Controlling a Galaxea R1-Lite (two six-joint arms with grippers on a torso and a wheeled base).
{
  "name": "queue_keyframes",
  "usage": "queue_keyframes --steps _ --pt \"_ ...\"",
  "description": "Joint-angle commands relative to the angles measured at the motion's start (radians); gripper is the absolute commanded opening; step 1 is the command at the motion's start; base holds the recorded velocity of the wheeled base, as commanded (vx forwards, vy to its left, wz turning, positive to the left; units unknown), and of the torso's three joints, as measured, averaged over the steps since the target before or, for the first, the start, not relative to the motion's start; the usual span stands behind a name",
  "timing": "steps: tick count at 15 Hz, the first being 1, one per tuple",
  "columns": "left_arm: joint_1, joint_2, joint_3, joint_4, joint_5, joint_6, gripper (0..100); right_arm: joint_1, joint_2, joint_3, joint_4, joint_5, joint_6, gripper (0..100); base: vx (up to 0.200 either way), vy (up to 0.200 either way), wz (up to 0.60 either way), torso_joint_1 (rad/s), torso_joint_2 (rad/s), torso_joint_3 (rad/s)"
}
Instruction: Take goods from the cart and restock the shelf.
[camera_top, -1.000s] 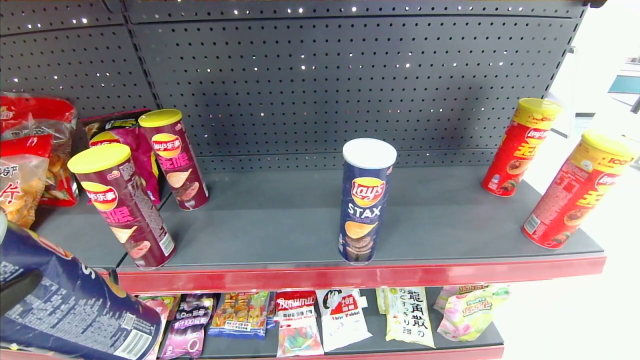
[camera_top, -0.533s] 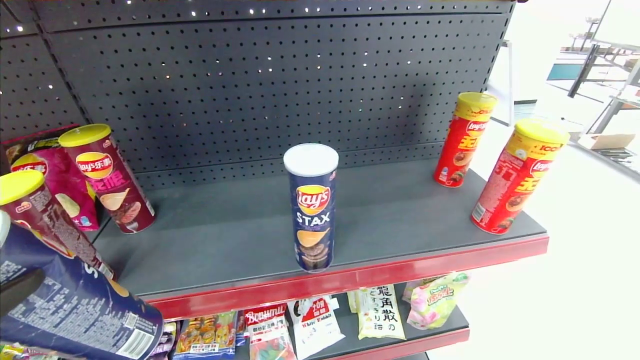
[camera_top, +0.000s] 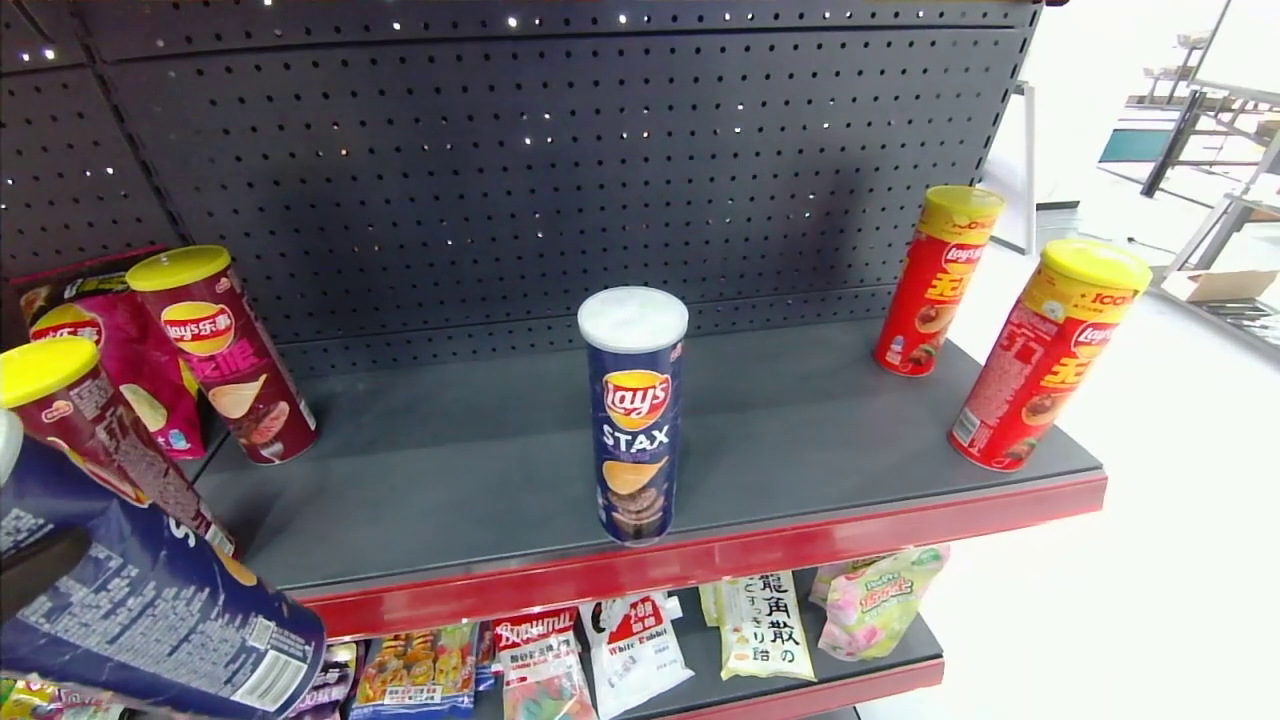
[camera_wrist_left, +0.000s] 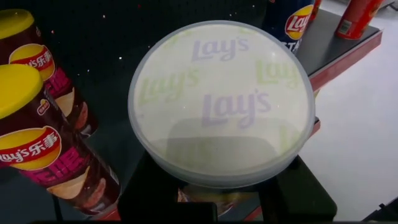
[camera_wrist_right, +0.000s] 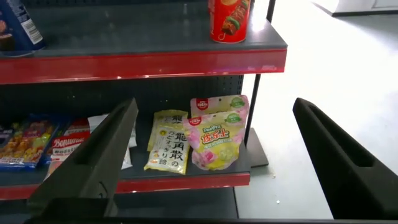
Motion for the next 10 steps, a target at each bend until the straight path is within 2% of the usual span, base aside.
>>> queue_keyframes --steps 1,3,4,10 --pt "0.000 0.023 -0.003 -0.009 0.000 0.000 0 -0.001 0.000 -0.002 0.002 -0.001 0.000 100 0.000 0.000 0.00 0.000 0.00 0.000" --pt "0.000 0.101 -0.003 -0.115 0.001 0.002 0 -0.003 0.000 0.017 -0.001 -0.061 0.000 100 0.000 0.000 0.00 0.000 0.00 0.000" --pt "0.000 0.113 -0.002 -0.130 0.001 0.002 0 -0.003 0.003 0.023 0.002 -0.088 0.006 100 0.000 0.000 0.00 0.000 0.00 0.000" --pt "-0.002 0.159 -0.003 -0.156 0.001 0.005 0 0.000 0.000 0.023 0.002 -0.079 0.009 100 0.000 0.000 0.00 0.000 0.00 0.000"
